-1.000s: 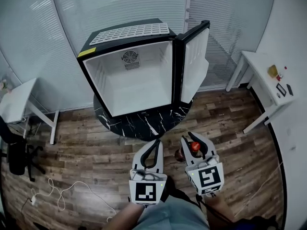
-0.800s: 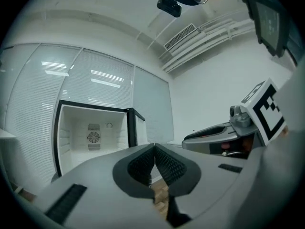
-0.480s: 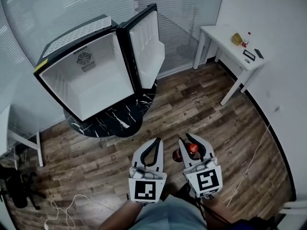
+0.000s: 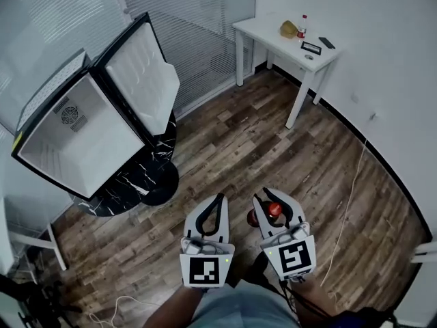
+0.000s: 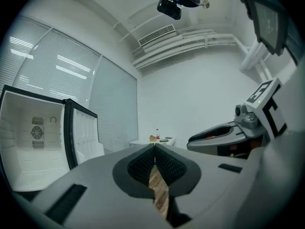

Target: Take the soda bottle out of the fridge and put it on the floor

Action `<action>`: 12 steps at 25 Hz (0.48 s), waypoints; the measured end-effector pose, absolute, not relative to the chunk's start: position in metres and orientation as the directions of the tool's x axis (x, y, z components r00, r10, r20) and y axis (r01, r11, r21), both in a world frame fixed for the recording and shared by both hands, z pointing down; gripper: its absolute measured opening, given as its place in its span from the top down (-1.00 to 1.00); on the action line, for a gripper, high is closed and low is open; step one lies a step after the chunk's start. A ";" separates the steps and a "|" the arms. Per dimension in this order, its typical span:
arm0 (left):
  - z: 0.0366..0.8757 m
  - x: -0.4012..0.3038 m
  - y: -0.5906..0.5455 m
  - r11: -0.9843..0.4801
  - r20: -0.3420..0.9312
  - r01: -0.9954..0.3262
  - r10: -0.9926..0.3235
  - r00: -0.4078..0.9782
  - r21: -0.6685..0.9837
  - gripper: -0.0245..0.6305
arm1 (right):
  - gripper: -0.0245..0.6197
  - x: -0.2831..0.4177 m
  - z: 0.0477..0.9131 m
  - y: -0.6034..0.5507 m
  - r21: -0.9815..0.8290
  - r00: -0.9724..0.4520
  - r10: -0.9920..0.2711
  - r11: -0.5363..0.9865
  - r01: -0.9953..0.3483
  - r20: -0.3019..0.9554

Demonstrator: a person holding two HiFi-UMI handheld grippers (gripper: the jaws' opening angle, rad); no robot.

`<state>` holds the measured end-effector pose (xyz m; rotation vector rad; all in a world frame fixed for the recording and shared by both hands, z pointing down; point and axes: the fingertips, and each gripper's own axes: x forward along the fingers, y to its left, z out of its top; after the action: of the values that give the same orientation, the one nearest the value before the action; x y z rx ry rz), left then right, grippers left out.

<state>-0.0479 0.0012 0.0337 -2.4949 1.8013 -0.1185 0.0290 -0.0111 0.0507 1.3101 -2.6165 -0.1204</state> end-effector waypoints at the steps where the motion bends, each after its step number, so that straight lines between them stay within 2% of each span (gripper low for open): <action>1: 0.035 -0.039 -0.002 -0.324 0.026 -0.941 -0.946 0.323 -0.095 0.87 | 0.63 0.039 0.053 -0.013 0.165 -0.571 -0.806 0.591 -0.790 0.156; 12: 0.079 0.013 -0.037 -0.369 0.094 -0.929 -0.926 0.365 -0.025 0.87 | 0.63 0.112 0.094 -0.036 0.148 -0.476 -0.859 0.504 -0.851 0.186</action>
<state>0.0128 -0.0367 0.0789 -2.6214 1.7825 -0.1456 0.1125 -0.0359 0.0941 1.4557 -2.5120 -0.0513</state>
